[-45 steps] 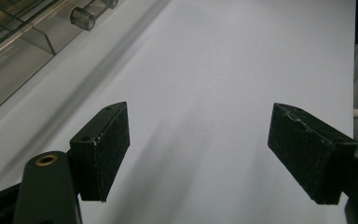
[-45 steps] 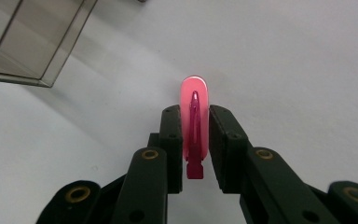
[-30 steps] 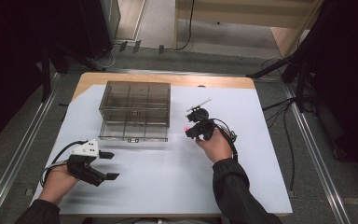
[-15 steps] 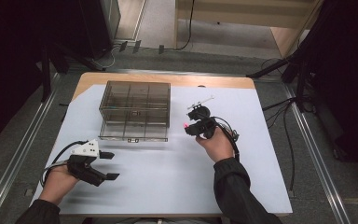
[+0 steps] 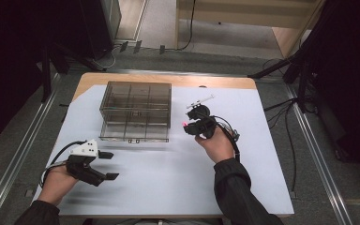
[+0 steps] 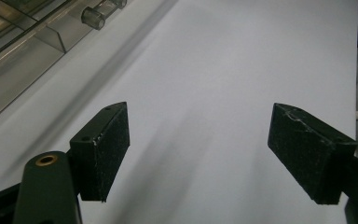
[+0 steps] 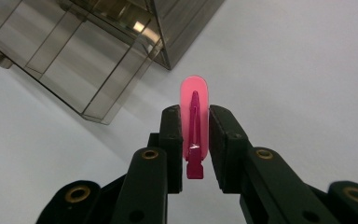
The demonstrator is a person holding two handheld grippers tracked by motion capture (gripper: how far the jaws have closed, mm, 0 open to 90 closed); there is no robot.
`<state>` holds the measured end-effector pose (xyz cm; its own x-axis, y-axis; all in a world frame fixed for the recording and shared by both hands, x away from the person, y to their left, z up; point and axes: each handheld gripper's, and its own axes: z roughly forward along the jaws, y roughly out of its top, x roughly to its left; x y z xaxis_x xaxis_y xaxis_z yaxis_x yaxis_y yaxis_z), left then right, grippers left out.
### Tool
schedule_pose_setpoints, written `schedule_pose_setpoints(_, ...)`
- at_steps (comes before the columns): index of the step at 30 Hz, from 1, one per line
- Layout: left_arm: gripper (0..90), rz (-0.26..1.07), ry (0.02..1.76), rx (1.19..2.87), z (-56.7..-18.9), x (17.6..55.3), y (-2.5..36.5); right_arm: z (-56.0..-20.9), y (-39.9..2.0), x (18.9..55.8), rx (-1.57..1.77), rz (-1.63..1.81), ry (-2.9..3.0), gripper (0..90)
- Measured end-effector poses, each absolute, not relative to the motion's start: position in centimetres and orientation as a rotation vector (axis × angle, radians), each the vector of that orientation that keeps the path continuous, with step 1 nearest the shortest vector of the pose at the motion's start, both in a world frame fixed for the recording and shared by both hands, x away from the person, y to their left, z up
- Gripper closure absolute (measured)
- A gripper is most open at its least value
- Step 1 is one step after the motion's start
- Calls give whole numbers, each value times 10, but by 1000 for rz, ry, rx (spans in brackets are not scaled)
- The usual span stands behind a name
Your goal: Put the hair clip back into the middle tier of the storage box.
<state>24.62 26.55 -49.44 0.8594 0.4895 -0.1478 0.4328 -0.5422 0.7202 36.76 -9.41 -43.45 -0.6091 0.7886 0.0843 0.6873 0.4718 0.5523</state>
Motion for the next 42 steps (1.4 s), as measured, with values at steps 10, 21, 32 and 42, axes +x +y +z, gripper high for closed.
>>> schedule_pose_setpoints(10, 218, 102, 670, 2221, -494, 244, 267, -430, -87, 365, 1248, 849, 2548, 775)
schedule_pose_setpoints(21, 218, 107, 670, 2214, -494, 240, 269, -427, -78, 364, 1221, 858, 2559, 775)
schedule_pose_setpoints(32, 217, 115, 665, 2209, -494, 237, 270, -427, -69, 365, 1199, 873, 2585, 775)
schedule_pose_setpoints(42, 217, 116, 673, 2217, -495, 235, 272, -428, -58, 365, 1180, 879, 2607, 775)
